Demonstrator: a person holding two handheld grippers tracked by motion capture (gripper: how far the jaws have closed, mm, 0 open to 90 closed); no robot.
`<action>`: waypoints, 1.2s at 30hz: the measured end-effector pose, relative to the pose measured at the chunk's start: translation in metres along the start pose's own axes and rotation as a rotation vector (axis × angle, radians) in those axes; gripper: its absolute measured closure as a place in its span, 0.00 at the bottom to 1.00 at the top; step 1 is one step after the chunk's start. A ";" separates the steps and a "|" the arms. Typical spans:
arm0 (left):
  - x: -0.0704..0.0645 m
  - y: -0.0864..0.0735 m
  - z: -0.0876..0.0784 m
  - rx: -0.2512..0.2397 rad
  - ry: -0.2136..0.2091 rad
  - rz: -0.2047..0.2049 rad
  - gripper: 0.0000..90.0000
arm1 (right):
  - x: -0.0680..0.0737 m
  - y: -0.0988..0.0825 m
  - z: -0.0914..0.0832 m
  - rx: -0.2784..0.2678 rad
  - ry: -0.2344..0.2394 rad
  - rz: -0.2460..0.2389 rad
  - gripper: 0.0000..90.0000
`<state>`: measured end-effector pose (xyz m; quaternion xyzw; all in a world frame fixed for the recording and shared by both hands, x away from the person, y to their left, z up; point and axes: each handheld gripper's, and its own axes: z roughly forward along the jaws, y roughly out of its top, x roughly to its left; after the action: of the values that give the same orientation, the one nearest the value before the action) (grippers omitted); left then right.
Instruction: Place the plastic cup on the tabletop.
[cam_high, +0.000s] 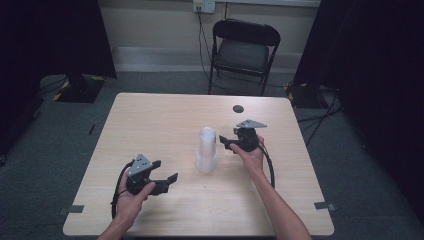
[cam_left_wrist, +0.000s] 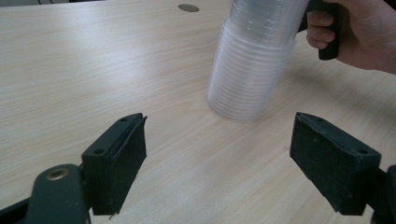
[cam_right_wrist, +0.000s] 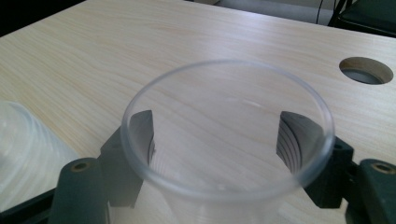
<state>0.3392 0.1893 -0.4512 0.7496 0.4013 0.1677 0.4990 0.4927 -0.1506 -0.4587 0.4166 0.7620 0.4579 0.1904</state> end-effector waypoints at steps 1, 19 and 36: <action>0.000 0.000 0.000 0.000 -0.002 -0.001 0.21 | -0.001 -0.001 0.000 0.003 0.002 0.003 0.31; 0.001 -0.001 0.002 0.011 0.005 -0.002 0.21 | -0.004 -0.013 -0.015 0.043 -0.041 -0.032 0.33; 0.003 -0.002 0.003 0.014 0.009 -0.009 0.21 | -0.004 -0.023 -0.016 0.062 -0.012 0.001 0.21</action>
<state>0.3421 0.1907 -0.4546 0.7506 0.4081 0.1659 0.4925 0.4734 -0.1680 -0.4704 0.4254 0.7745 0.4315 0.1816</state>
